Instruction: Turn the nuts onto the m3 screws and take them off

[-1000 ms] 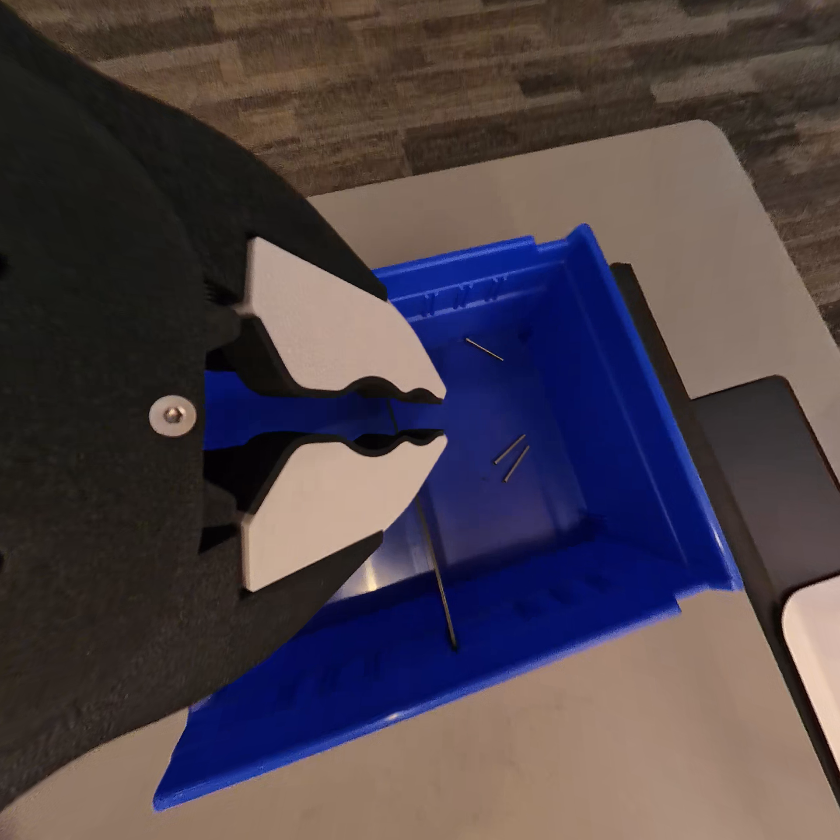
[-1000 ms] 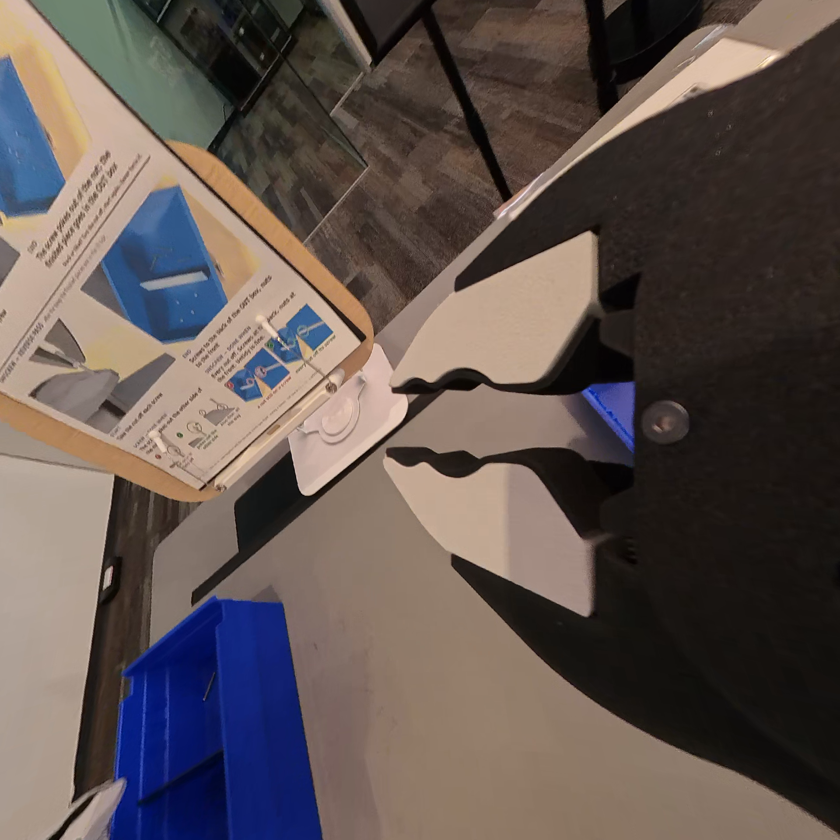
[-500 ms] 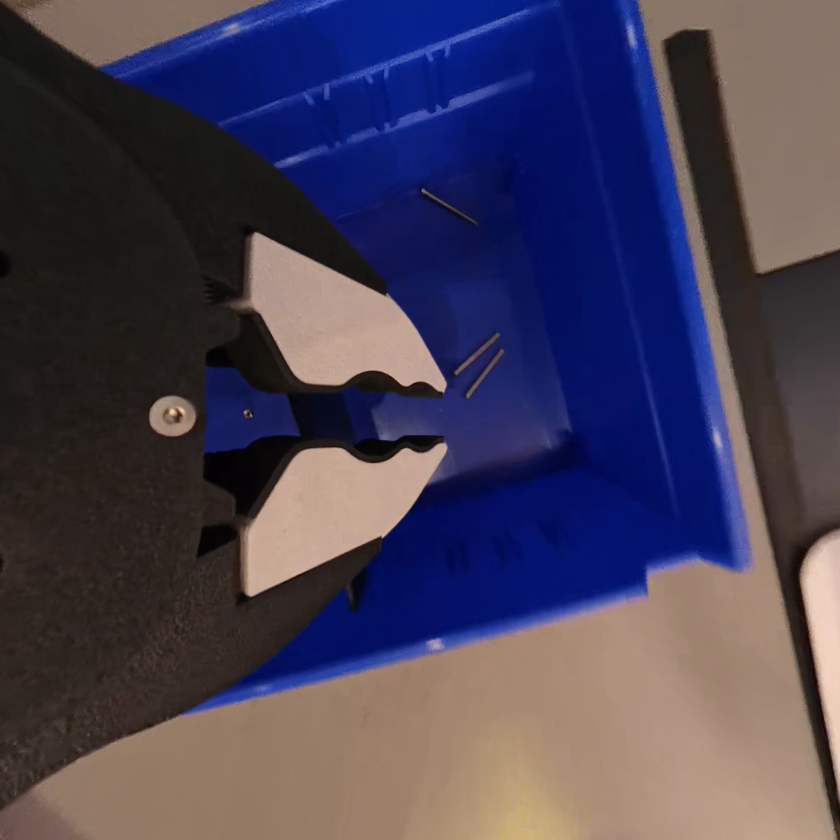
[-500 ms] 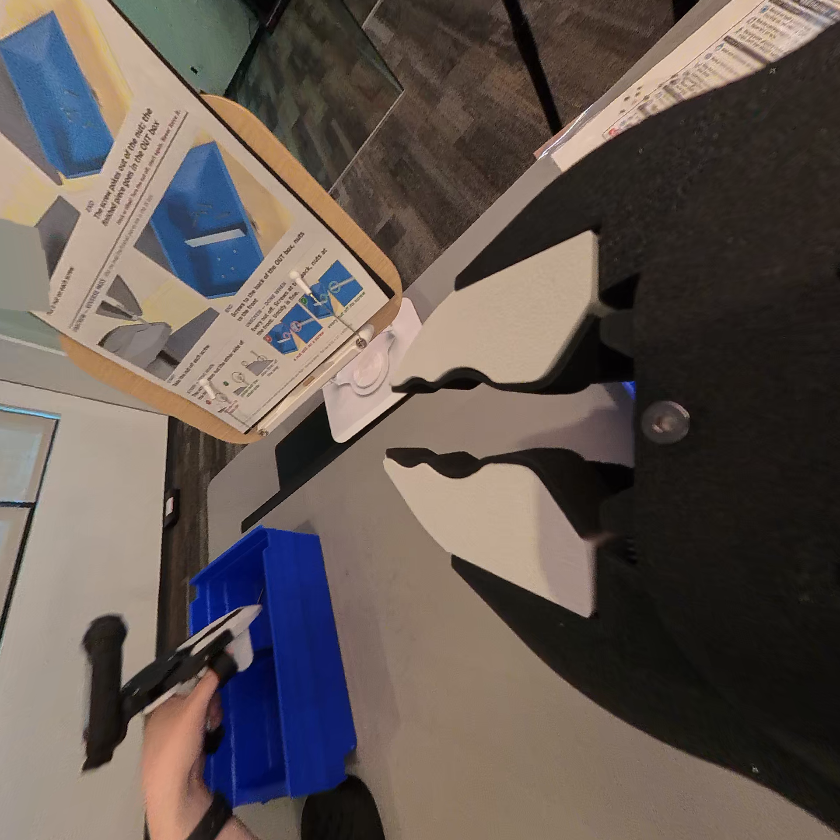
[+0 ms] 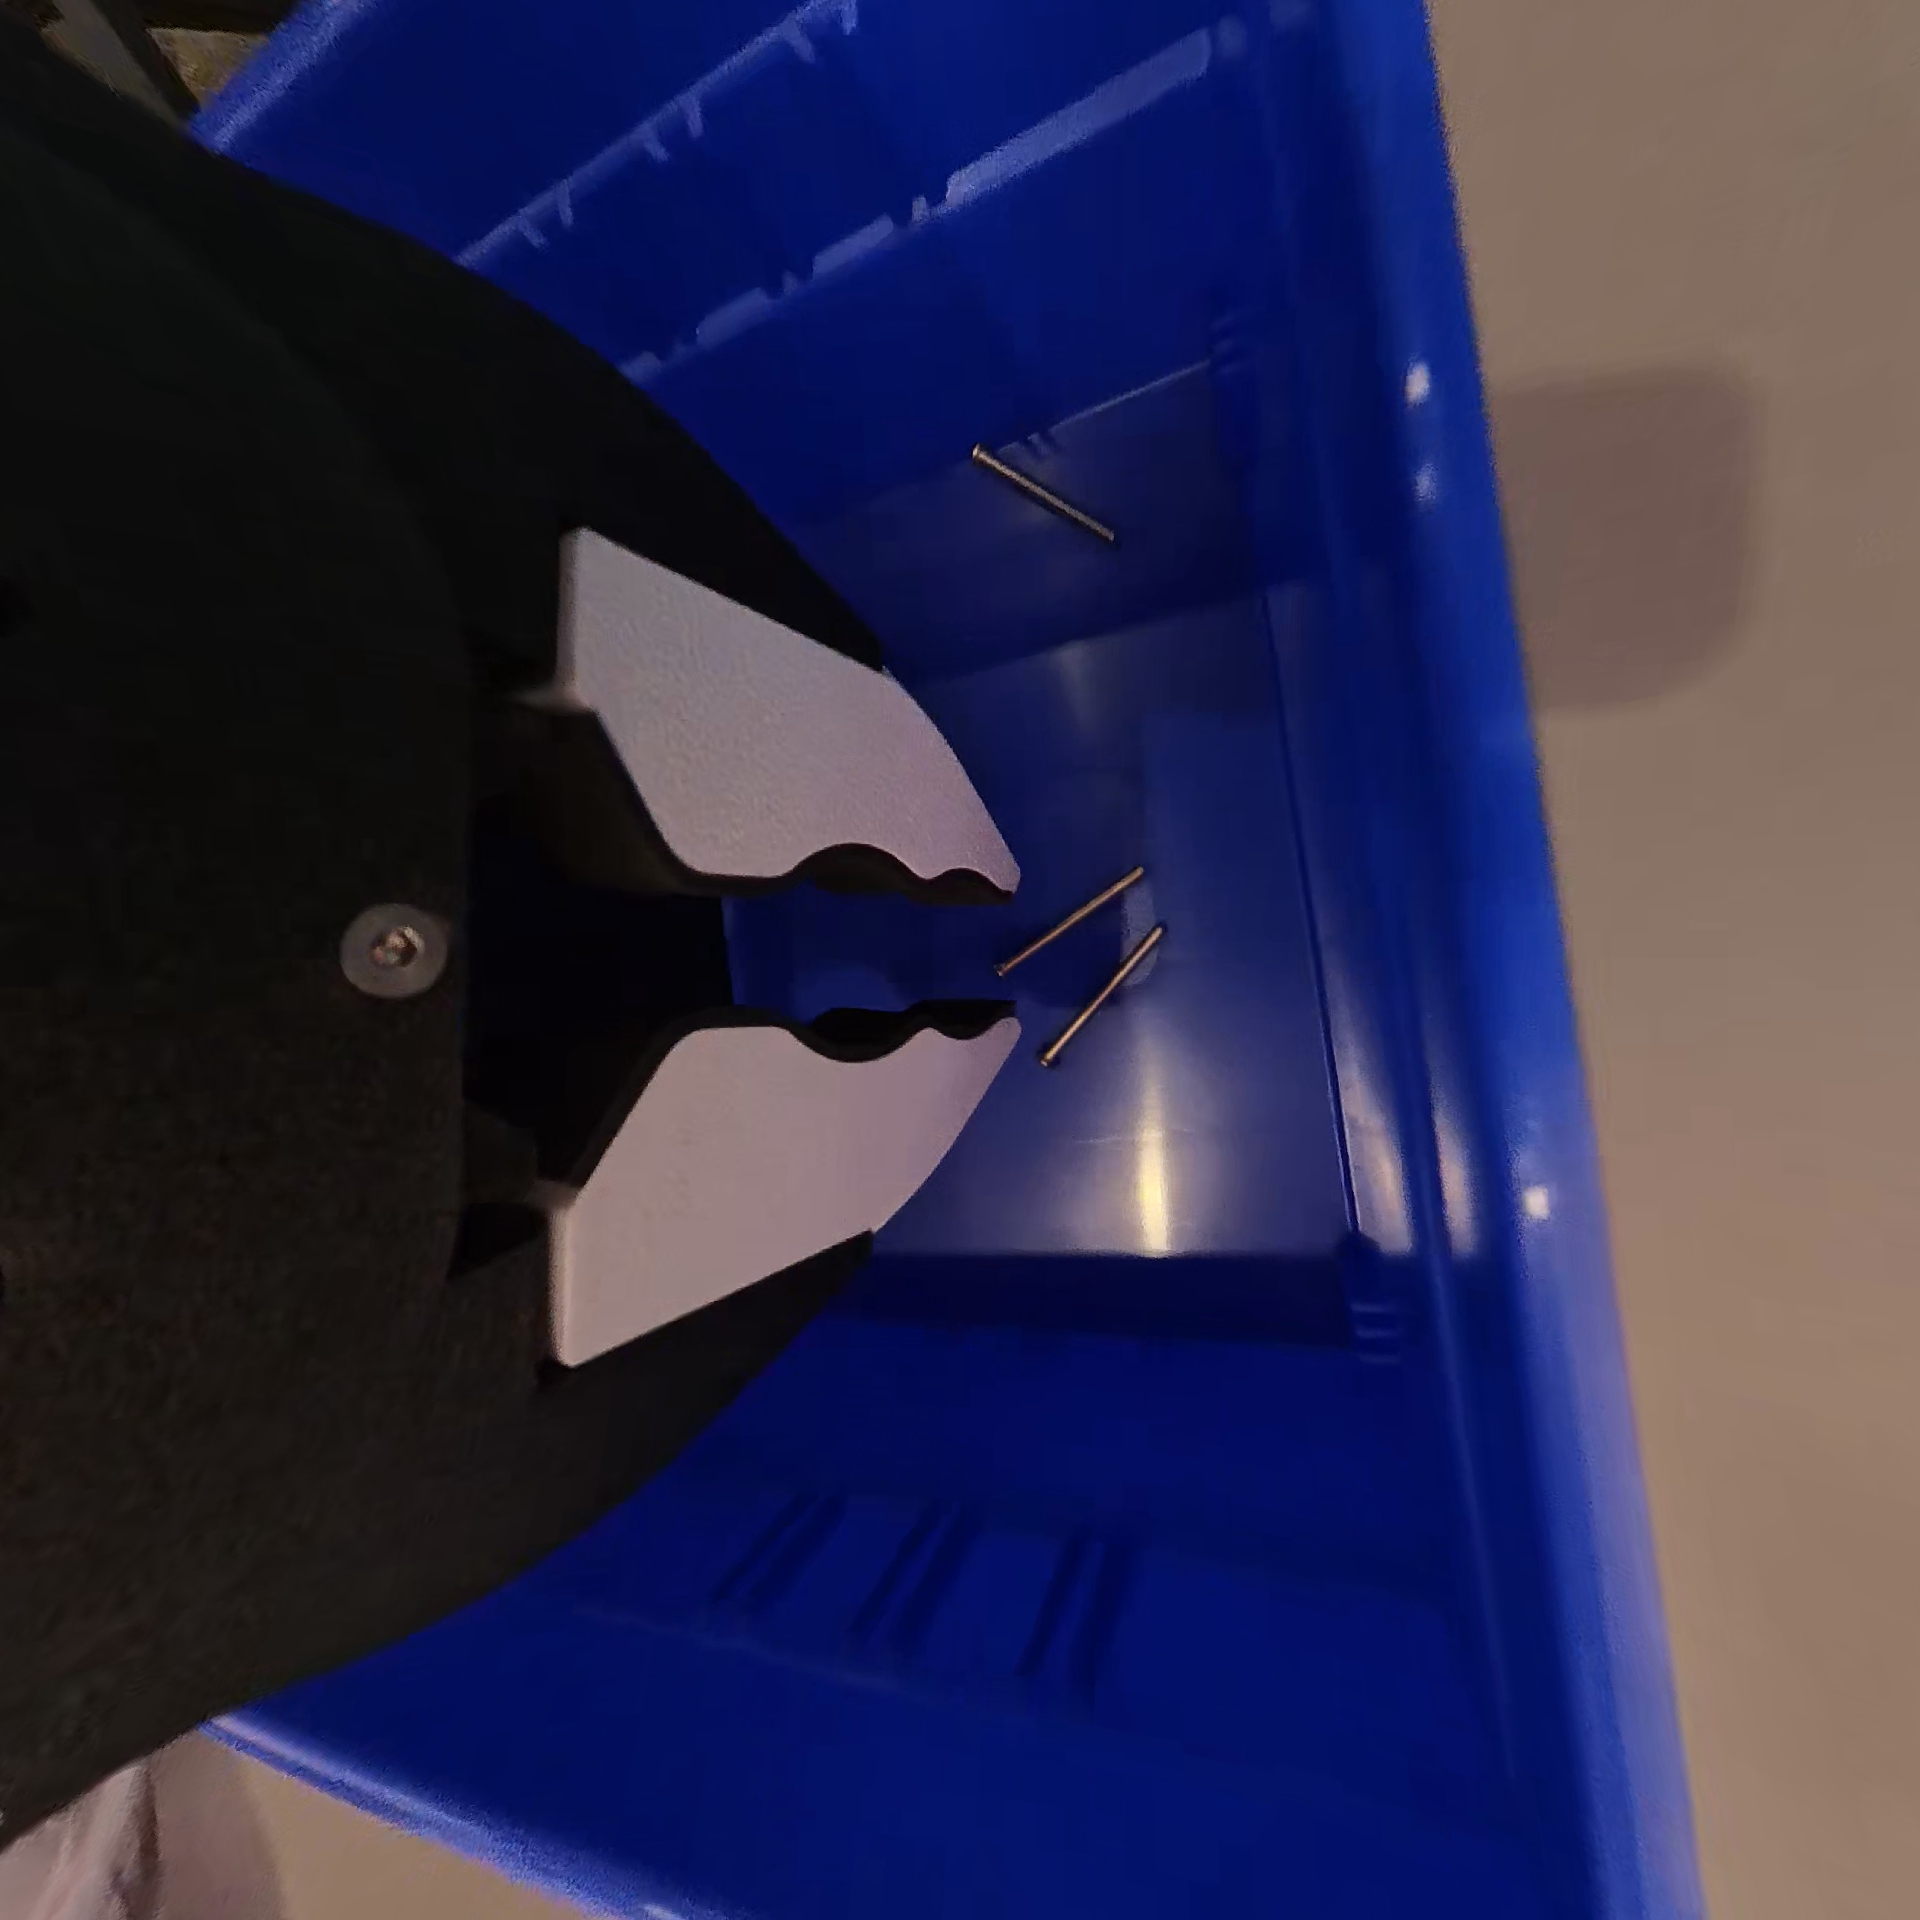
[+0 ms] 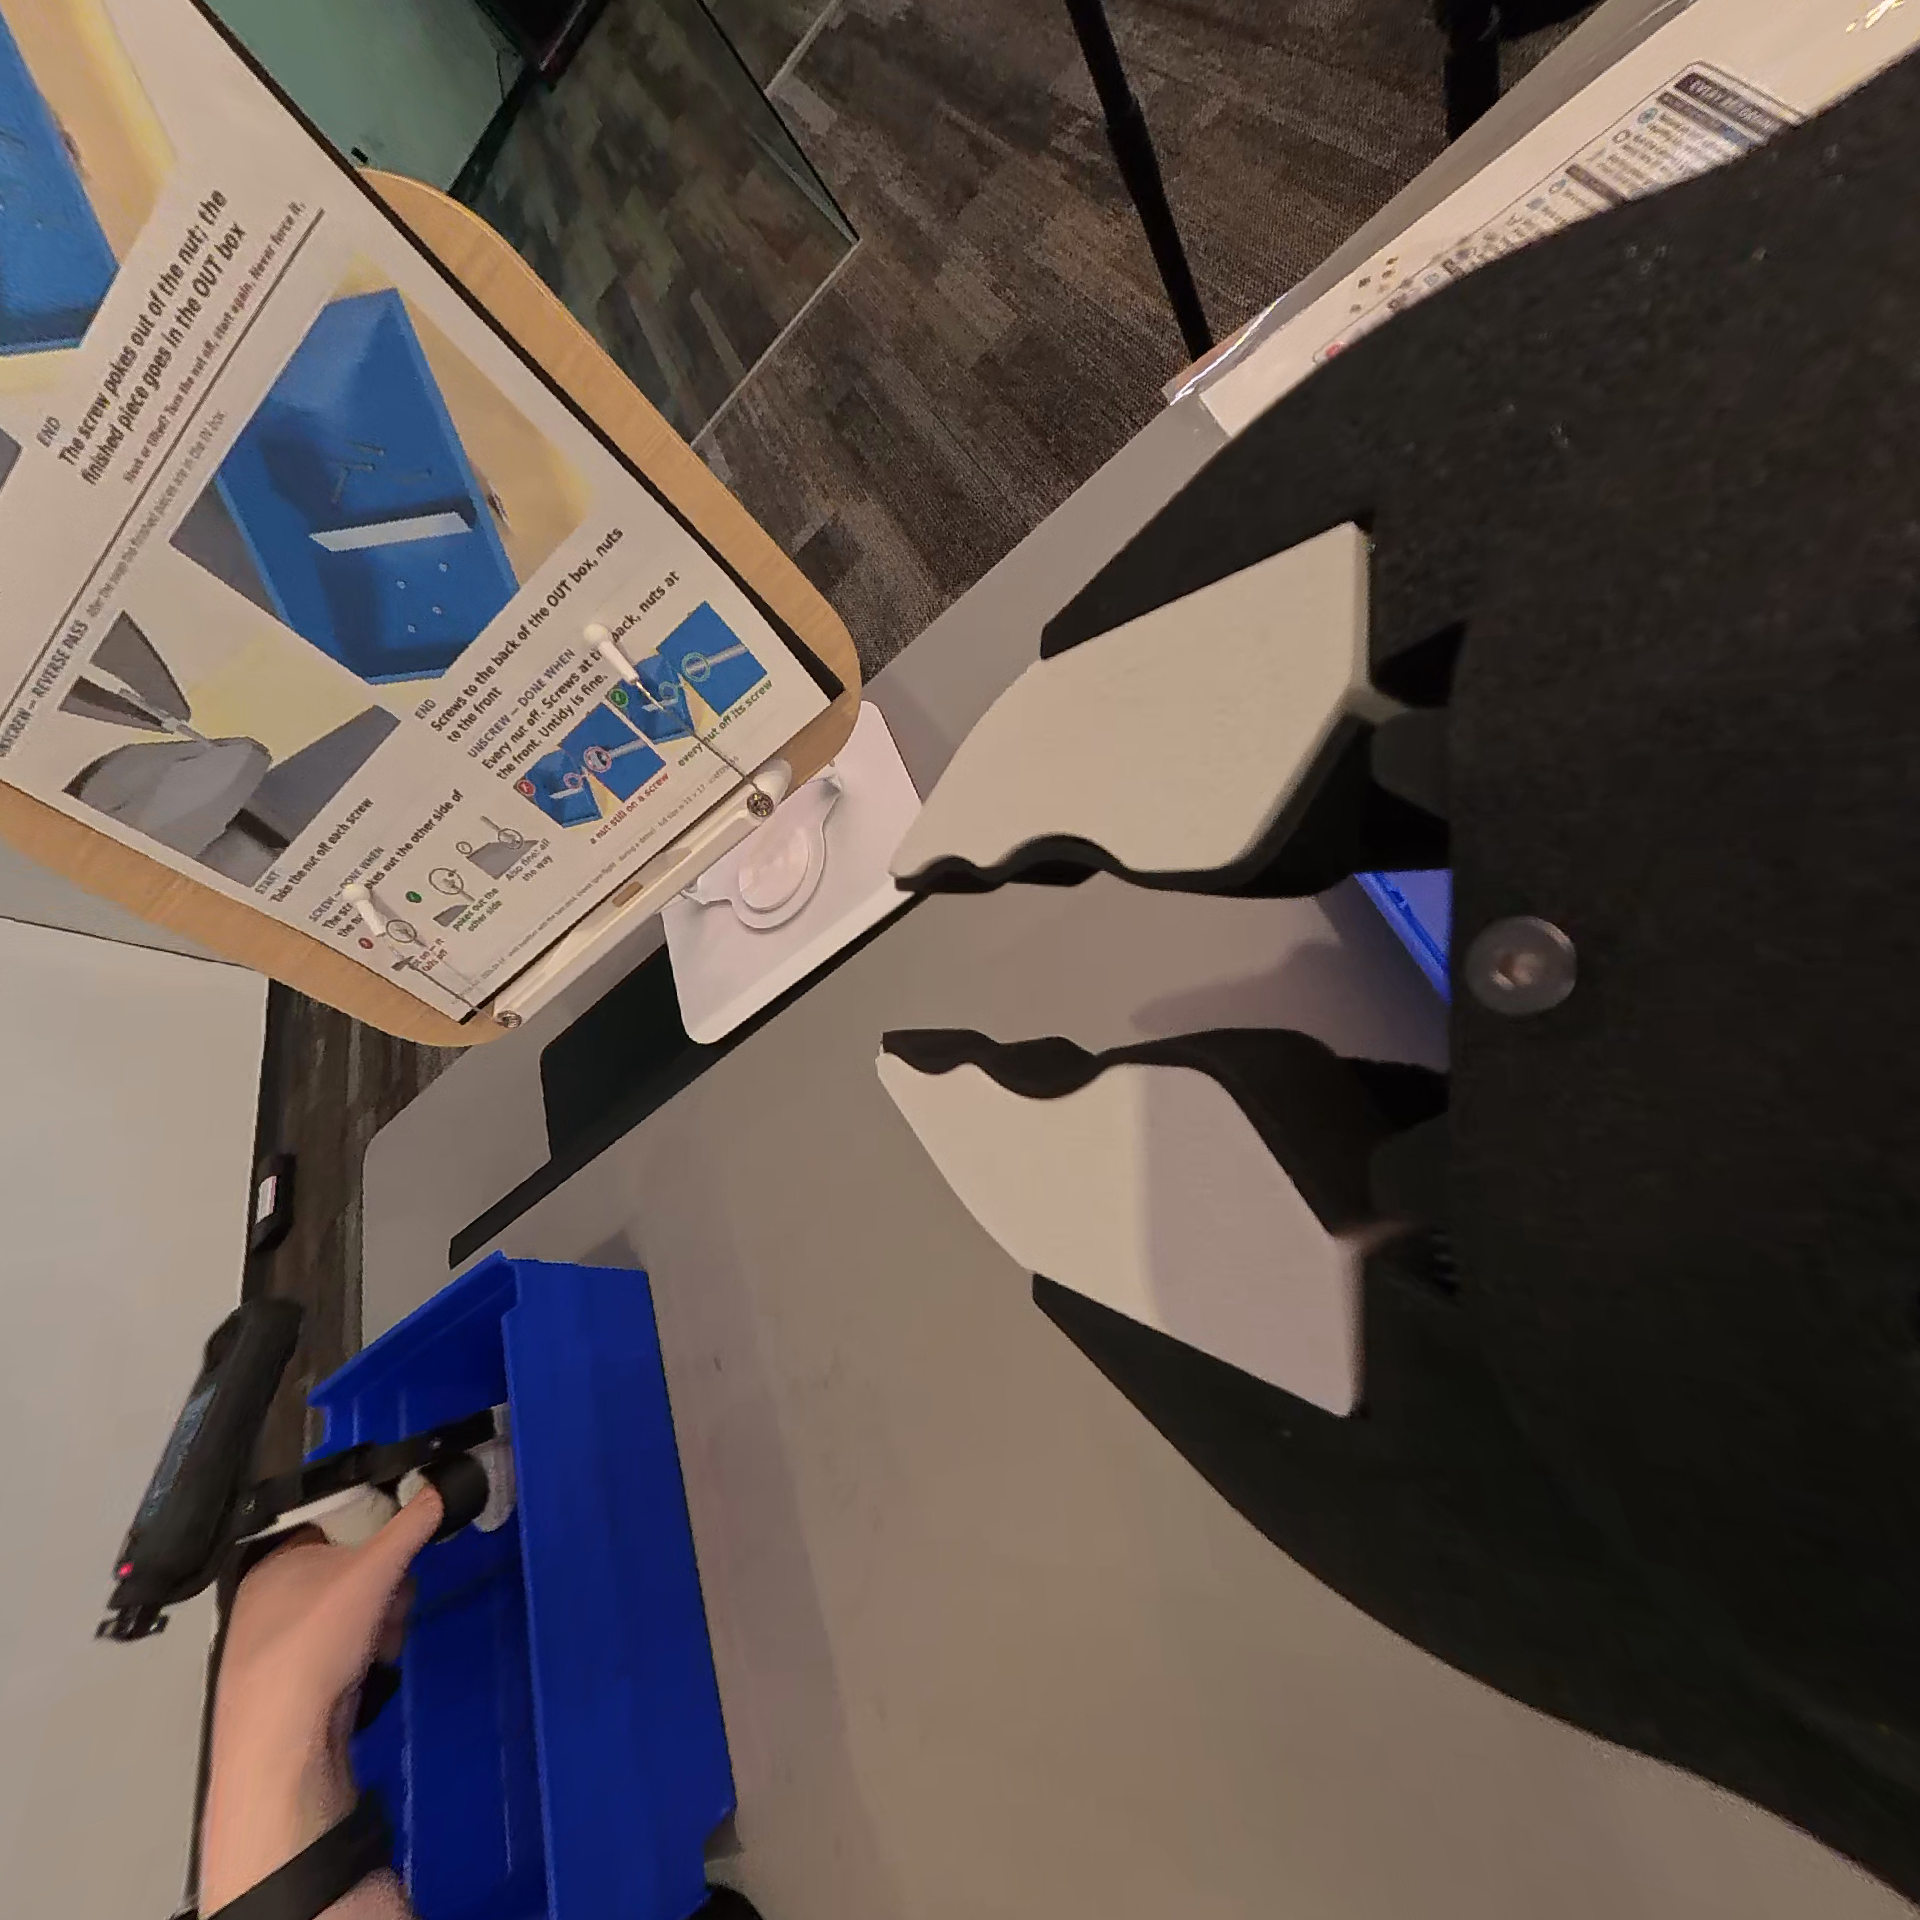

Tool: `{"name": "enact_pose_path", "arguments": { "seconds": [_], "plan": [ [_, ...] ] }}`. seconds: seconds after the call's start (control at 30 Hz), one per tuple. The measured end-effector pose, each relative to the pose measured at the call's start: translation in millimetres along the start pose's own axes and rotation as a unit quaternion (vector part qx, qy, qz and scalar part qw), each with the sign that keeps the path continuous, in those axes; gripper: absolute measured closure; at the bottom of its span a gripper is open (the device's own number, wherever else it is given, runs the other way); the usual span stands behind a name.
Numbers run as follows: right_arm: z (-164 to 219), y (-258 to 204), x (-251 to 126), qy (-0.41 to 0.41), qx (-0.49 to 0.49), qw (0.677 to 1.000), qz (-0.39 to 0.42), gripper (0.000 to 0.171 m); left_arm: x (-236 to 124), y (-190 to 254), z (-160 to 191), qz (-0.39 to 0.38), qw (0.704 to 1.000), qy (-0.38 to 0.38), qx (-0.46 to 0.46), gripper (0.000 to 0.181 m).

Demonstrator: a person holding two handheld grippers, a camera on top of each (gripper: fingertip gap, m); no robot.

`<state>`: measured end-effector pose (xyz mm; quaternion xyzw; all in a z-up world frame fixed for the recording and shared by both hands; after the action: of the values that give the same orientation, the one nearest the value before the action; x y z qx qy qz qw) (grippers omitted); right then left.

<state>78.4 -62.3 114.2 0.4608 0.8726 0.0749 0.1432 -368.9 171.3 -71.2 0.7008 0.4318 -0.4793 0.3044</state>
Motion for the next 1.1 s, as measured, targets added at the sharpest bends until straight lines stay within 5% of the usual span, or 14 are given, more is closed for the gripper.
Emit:
{"name": "enact_pose_path", "arguments": {
  "seconds": [0.33, 0.57, 0.8, 0.97, 1.1],
  "plan": [
    [0.8, 1.3, -1.4, -0.004, -0.002, 1.000, 0.007, 0.146, 21.3, -3.4, 2.3, -0.016, 0.998, -0.057, -0.028, 0.162],
    [1.9, 0.4, 0.2, -0.009, -0.006, 1.000, 0.005, 0.146, 21.4, -1.5, 4.9, -0.007, 0.998, -0.056, -0.006, 0.178],
    [2.5, 1.9, -0.5, -0.016, -0.013, 1.000, 0.014, 0.145, -34.3, 2.9, -6.7, -0.001, 0.999, 0.050, -0.002, 0.179],
    [1.1, 1.3, -1.6, -0.017, -0.017, 1.000, 0.015, 0.145, -112.4, 118.4, -16.7, 0.148, 0.973, 0.153, 0.092, 0.179],
    [2.5, 2.1, -6.0, -0.027, -0.025, 0.999, 0.022, 0.145, -93.5, 253.5, 28.7, 0.232, 0.944, 0.074, 0.222, 0.179]
  ]
}}
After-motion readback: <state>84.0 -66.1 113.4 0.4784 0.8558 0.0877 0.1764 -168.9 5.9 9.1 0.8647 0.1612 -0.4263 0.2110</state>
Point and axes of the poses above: each gripper's, where its closed fingertips meet, x out along the fingers, z out of its underside, y = z × x across the jaws, the point moved 6 cm from there along -x, back along the fingers, and after that the axes turned 11 degrees about y, right-handed, at the moved point
